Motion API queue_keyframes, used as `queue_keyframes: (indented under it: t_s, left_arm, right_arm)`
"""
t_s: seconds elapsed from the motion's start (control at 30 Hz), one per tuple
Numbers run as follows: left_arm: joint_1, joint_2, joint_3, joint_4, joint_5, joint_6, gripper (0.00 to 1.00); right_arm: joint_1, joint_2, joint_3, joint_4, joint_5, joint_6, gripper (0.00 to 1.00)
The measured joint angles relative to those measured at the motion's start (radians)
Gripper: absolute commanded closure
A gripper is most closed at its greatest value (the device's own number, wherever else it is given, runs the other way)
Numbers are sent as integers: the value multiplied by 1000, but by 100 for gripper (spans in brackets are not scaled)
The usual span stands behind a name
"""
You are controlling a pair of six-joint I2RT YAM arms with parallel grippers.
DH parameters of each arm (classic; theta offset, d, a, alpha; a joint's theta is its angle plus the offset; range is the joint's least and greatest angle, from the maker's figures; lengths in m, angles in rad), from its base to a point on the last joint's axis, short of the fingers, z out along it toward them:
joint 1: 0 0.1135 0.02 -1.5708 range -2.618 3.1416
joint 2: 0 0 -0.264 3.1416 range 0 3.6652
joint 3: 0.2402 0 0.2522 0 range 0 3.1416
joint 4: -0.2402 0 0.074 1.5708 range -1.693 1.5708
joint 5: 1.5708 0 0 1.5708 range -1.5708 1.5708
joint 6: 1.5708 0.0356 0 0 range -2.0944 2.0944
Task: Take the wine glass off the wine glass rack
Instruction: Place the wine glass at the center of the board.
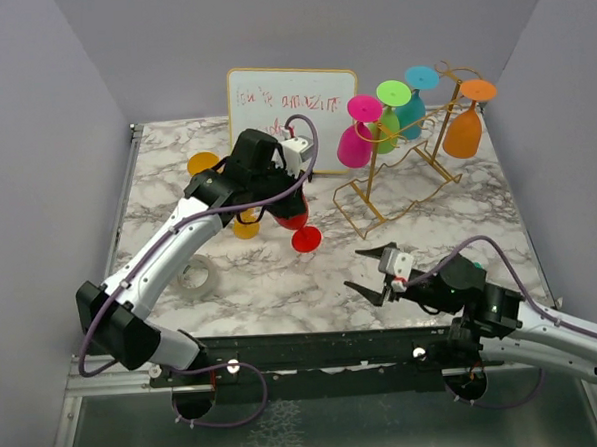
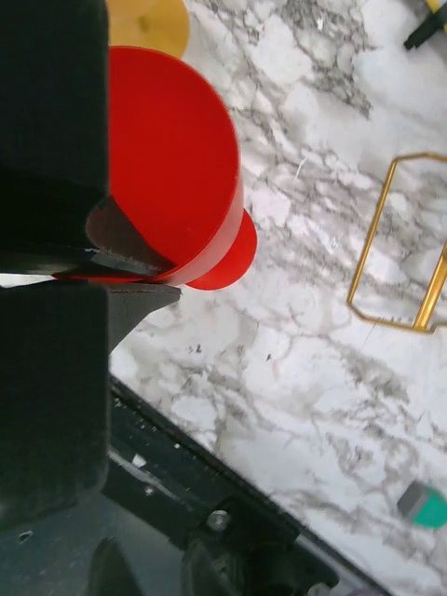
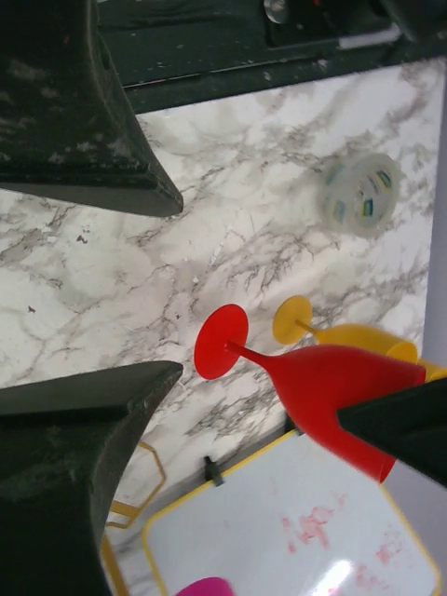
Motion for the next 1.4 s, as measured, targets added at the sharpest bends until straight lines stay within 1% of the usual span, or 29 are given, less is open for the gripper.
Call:
queue_keyframes:
  t_s: [0.1, 0.2, 0.23, 0.33, 0.43, 0.5, 0.67, 0.87, 1.07, 1.23, 1.33, 1.4]
  left_arm:
    - [-21, 69, 54, 1, -104, -23, 100]
    - [-45, 132, 90, 3, -212, -45, 100]
    - [-53, 152, 104, 3, -253, -52, 100]
    - [-66, 212, 156, 0, -367, -69, 100]
    - [-70, 249, 202, 1, -455, -73, 100]
    - [-70, 272, 236, 1, -505, -70, 100]
    - [-60, 357, 325, 6, -604, -53, 100]
    - [-2, 426, 354, 2, -626, -55, 100]
    - [39, 454, 354, -7, -658, -55, 100]
    - [60, 478, 362, -16, -657, -64, 100]
    - [87, 496, 385, -18, -655, -64, 100]
    - [106, 503, 396, -18, -652, -67, 100]
  right_arm:
    - [0, 29, 30, 29, 118, 132, 22]
    - [0, 67, 99, 22, 312, 337, 13]
    - [0, 80, 130, 10, 378, 407, 12]
    - [-1, 99, 188, -10, 529, 580, 6]
    - [-1, 90, 204, -73, 645, 772, 5]
    - [-1, 75, 204, -128, 692, 885, 5]
    - [-1, 19, 203, -243, 729, 1073, 5]
    - [-1, -36, 240, -386, 740, 1214, 5]
    - [-1, -48, 251, -467, 742, 1276, 5]
    - [-1, -48, 251, -480, 742, 1296, 5]
    - [-1, -50, 251, -492, 741, 1306, 0]
    - [-1, -58, 251, -502, 741, 1310, 0]
